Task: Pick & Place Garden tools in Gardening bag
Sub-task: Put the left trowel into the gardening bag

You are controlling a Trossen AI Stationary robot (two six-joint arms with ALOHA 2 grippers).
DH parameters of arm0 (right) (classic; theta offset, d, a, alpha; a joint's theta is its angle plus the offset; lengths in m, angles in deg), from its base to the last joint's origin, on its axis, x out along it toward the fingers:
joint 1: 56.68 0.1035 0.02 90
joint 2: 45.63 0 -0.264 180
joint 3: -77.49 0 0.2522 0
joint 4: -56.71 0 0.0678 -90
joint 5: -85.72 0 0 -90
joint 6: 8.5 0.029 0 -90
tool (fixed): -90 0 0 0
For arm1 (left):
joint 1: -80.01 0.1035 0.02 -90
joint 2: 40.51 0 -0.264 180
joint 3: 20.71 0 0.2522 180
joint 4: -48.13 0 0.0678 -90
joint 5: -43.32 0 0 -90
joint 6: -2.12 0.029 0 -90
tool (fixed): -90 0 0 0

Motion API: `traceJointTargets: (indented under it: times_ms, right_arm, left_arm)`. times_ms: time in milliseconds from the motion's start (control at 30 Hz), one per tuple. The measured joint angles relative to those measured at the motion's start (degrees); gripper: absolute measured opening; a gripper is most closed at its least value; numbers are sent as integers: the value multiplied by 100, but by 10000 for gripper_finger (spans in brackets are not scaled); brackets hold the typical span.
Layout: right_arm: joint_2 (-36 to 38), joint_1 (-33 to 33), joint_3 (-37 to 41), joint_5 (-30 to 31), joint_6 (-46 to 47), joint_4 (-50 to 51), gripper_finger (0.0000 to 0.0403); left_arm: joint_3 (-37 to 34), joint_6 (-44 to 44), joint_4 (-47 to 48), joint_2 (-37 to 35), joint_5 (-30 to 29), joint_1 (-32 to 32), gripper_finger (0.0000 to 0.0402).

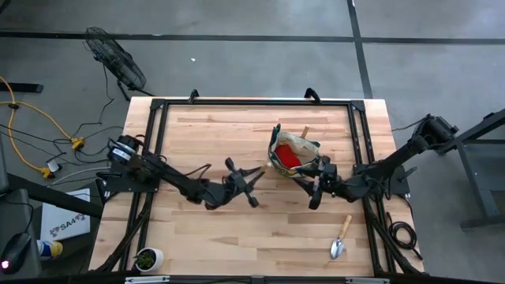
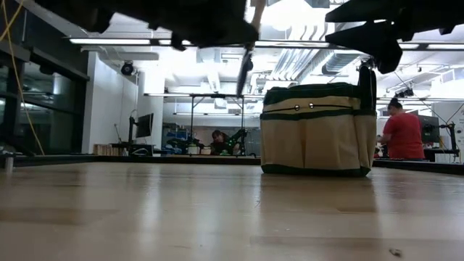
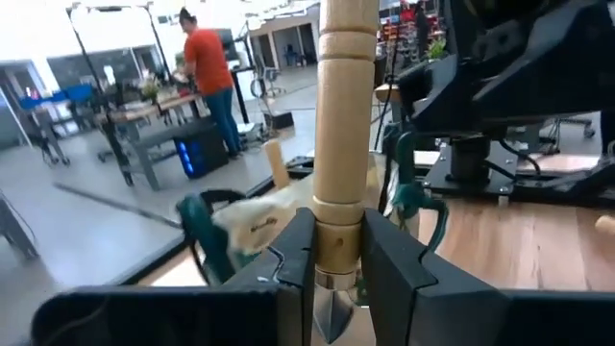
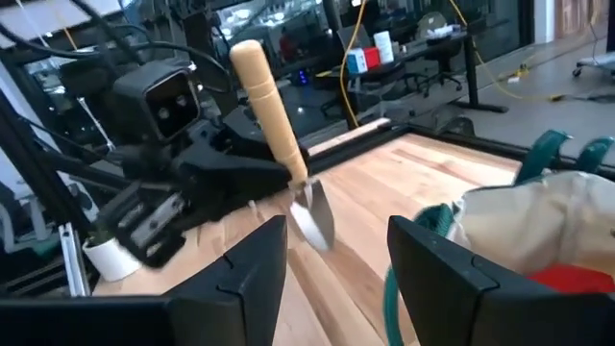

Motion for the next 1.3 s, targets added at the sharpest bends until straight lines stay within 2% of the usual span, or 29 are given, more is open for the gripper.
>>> traceJointTargets:
  times_ms: [100, 233, 333, 467, 633, 700, 933, 1100, 1300]
  right_arm:
    - [-373, -51, -1, -27, -283, -668, 174]
    - [-907, -66, -61, -20, -774, -1427, 174]
    - [-1237, -66, -251, -3, -1201, -1776, 174]
    - [-1592, -68, -644, 54, -1835, -2012, 174]
    - [-1779, -68, -1038, 723, -2351, -2109, 174]
    - [-1788, -87, -1077, 741, -2459, -2137, 174]
    - [-1790, -400, -1178, 493, -2432, -2132, 174]
    - [-1790, -718, -1187, -37, -2224, -2129, 174]
    - [-1790, -994, -1187, -360, -2102, -2119, 174]
  left_arm:
    - [422, 458, 40, 239, -73, -1, 54]
    - [933, 893, 150, 607, -902, -2, 54]
    - [1216, 1024, 123, 824, -1166, 7, 54]
    - [1426, 1028, 170, 1045, -1444, 2, 54]
    - [1496, 1029, 186, 1170, -1693, 2, 54]
    - [1498, 1028, 157, 1168, -1718, 2, 54]
    - [1500, 1026, 165, 1166, -1696, 4, 54]
    - [1500, 1026, 165, 1166, -1675, 2, 54]
    - [1500, 1024, 166, 1166, -1672, 2, 54]
